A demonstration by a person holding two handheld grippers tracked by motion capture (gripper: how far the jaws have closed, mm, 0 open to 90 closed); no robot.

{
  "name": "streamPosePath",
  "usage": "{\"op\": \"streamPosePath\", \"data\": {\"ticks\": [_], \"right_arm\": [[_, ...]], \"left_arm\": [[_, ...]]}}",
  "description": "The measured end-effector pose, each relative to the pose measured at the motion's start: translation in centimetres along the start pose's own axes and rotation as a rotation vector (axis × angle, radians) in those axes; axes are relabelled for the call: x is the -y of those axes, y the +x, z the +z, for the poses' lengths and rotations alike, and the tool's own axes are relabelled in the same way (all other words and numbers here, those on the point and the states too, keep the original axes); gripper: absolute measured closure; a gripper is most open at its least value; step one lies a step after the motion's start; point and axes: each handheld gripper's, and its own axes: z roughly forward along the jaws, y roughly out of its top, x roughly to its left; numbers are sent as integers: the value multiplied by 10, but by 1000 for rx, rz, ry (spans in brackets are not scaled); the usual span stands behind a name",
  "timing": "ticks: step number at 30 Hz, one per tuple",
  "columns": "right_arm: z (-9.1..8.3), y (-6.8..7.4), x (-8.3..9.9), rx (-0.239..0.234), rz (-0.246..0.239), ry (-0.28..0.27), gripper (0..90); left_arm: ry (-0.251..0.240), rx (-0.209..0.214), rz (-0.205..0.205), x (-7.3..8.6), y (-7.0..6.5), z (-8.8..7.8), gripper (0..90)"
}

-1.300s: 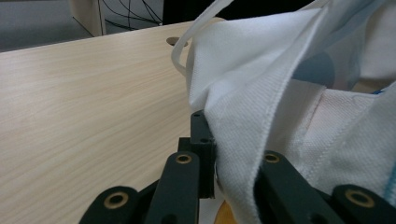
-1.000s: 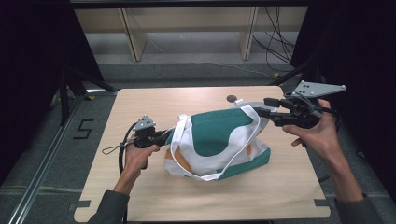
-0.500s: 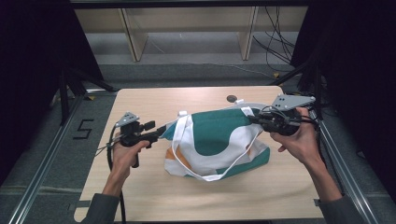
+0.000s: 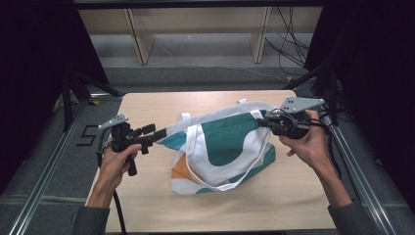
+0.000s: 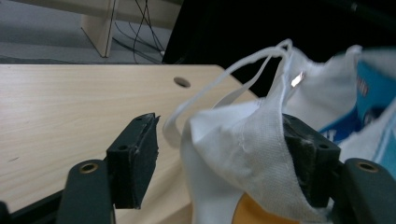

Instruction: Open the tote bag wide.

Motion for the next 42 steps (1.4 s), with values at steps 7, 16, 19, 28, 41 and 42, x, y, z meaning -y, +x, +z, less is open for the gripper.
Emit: {"op": "streamPosePath", "data": {"ticks": [7, 16, 19, 28, 41, 42], "right_arm": [[3, -1, 1, -2, 0, 16, 883], [-1, 1, 2, 8, 15, -15, 884], [0, 0, 1, 0, 11, -29, 884], [-6, 3, -2, -12, 1, -46, 884], [-9, 52, 23, -70, -52, -95, 885], [-6, 55, 28, -83, -54, -89, 884]], "left_arm": [[-47, -8, 62, -34, -22, -5, 243], [-1, 72, 194, 33, -76, -45, 698], [46, 105, 227, 59, -93, -36, 788], [187, 75, 355, 103, -109, 27, 797], [251, -13, 309, 136, -77, 69, 862], [271, -27, 332, 136, -73, 69, 865]]}}
